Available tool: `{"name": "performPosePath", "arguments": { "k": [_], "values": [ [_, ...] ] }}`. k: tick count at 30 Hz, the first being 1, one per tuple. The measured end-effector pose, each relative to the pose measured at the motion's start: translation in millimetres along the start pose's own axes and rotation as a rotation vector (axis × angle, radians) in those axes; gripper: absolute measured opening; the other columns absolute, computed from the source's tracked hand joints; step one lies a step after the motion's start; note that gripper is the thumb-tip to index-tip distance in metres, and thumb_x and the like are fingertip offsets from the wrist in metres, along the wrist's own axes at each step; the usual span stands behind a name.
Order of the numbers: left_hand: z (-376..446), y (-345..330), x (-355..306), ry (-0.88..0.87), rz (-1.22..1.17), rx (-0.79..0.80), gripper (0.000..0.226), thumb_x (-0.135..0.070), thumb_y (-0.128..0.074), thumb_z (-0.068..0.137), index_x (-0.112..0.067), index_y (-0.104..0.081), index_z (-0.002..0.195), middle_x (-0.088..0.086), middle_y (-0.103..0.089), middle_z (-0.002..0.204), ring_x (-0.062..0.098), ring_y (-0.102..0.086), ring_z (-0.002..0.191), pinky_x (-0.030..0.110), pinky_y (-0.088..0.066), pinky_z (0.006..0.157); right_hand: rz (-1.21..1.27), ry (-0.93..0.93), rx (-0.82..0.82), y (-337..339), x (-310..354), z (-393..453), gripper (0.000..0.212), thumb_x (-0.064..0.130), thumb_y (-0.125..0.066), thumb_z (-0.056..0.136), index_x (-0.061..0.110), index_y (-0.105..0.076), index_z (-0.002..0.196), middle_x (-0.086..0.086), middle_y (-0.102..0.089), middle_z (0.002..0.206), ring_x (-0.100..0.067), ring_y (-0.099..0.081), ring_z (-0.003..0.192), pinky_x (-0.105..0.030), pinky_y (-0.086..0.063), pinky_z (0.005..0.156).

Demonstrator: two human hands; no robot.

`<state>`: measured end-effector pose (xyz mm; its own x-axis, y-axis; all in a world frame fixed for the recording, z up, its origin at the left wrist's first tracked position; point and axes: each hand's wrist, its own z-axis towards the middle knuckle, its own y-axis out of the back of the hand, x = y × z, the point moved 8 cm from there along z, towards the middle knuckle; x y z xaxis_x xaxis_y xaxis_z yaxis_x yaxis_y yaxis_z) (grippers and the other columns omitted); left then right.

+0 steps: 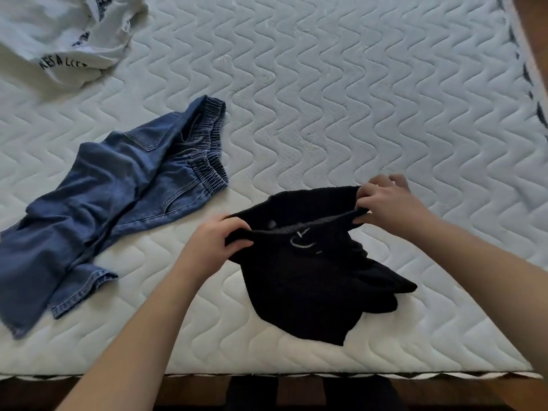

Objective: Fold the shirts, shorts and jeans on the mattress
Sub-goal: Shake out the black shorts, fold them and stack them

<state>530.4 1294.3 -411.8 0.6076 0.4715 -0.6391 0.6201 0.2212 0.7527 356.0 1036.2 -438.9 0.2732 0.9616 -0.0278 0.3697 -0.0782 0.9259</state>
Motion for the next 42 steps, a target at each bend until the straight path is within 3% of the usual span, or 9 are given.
{"name": "performPosePath", "arguments": {
  "k": [7, 12, 15, 20, 24, 29, 34, 39, 42],
  "values": [
    [8, 83, -40, -0.145, 0.123, -0.102, 0.020, -0.012, -0.086, 0.072, -0.010, -0.076, 0.090, 0.000, -0.071, 0.094, 0.014, -0.063, 0.083, 0.021, -0.045, 0.081, -0.121, -0.031, -0.172, 90, -10, -46, 0.035, 0.059, -0.059, 0.086, 0.027, -0.073, 0.092, 0.012, -0.066, 0.079, -0.020, -0.054, 0.105, -0.050, -0.013, 0.110],
    [8, 140, -71, -0.212, 0.185, -0.124, 0.020, -0.021, -0.086, 0.073, -0.015, -0.078, 0.090, -0.005, -0.071, 0.084, 0.011, -0.064, 0.077, 0.018, -0.044, 0.077, -0.181, -0.012, -0.411, 164, 3, -74, 0.031, 0.042, -0.080, 0.077, 0.012, -0.072, 0.076, 0.000, -0.064, 0.069, -0.031, -0.061, 0.087, -0.054, -0.032, 0.099],
    [4, 177, -86, -0.247, 0.225, -0.164, 0.018, -0.027, -0.085, 0.073, -0.018, -0.078, 0.086, -0.008, -0.071, 0.079, 0.008, -0.060, 0.071, 0.022, -0.045, 0.070, -0.221, -0.054, -0.588, 204, 7, -91, 0.033, 0.035, -0.085, 0.073, 0.008, -0.067, 0.069, -0.005, -0.062, 0.070, -0.034, -0.061, 0.084, -0.053, -0.036, 0.097],
    [3, 229, -101, -0.291, 0.220, -0.190, 0.016, -0.025, -0.085, 0.075, -0.015, -0.075, 0.084, -0.009, -0.066, 0.076, 0.009, -0.059, 0.072, 0.025, -0.045, 0.069, -0.237, -0.069, -0.638, 248, 23, -103, 0.033, 0.039, -0.083, 0.072, 0.009, -0.070, 0.067, -0.005, -0.065, 0.083, -0.035, -0.061, 0.100, -0.054, -0.028, 0.101],
    [2, 265, -116, -0.361, 0.217, -0.181, 0.015, -0.026, -0.084, 0.076, -0.016, -0.073, 0.080, -0.020, -0.057, 0.069, -0.006, -0.055, 0.068, 0.010, -0.040, 0.065, -0.205, -0.114, -0.624, 284, 23, -117, 0.029, 0.044, -0.082, 0.071, 0.016, -0.078, 0.072, -0.003, -0.065, 0.102, -0.034, -0.057, 0.111, -0.052, -0.029, 0.099],
    [3, 313, -150, -0.396, 0.196, -0.223, 0.016, -0.020, -0.085, 0.074, -0.012, -0.073, 0.081, -0.022, -0.055, 0.067, -0.014, -0.054, 0.070, 0.004, -0.037, 0.064, 0.029, -0.113, -0.582, 322, 6, -133, 0.031, 0.042, -0.069, 0.084, 0.011, -0.068, 0.081, -0.003, -0.066, 0.085, -0.031, -0.064, 0.078, -0.039, -0.049, 0.071],
    [7, 364, -194, -0.414, 0.187, -0.263, 0.020, -0.023, -0.083, 0.077, -0.019, -0.064, 0.081, -0.012, -0.059, 0.068, -0.002, -0.055, 0.069, 0.008, -0.039, 0.062, 0.353, -0.168, -0.655, 366, -18, -160, 0.038, 0.043, -0.072, 0.084, 0.037, -0.040, 0.063, 0.014, -0.048, 0.055, -0.003, -0.049, 0.053, -0.018, -0.032, 0.052],
    [9, 399, -241, -0.407, 0.298, -0.229, 0.020, -0.033, -0.073, 0.086, -0.029, -0.054, 0.081, -0.015, -0.057, 0.069, -0.007, -0.053, 0.072, 0.020, -0.036, 0.059, 0.512, -0.252, -0.700, 400, -46, -177, 0.036, 0.050, -0.069, 0.083, 0.025, -0.048, 0.067, 0.006, -0.053, 0.059, -0.012, -0.050, 0.057, -0.026, -0.035, 0.052],
    [5, 419, -261, -0.415, 0.289, -0.238, 0.023, -0.035, -0.069, 0.089, -0.038, -0.049, 0.078, -0.026, -0.058, 0.075, -0.009, -0.055, 0.071, 0.014, -0.035, 0.056, 0.633, -0.228, -0.751, 417, -58, -184, 0.026, 0.051, -0.067, 0.083, 0.030, -0.054, 0.077, 0.007, -0.060, 0.068, -0.011, -0.055, 0.063, -0.030, -0.040, 0.058]
  ]
}}
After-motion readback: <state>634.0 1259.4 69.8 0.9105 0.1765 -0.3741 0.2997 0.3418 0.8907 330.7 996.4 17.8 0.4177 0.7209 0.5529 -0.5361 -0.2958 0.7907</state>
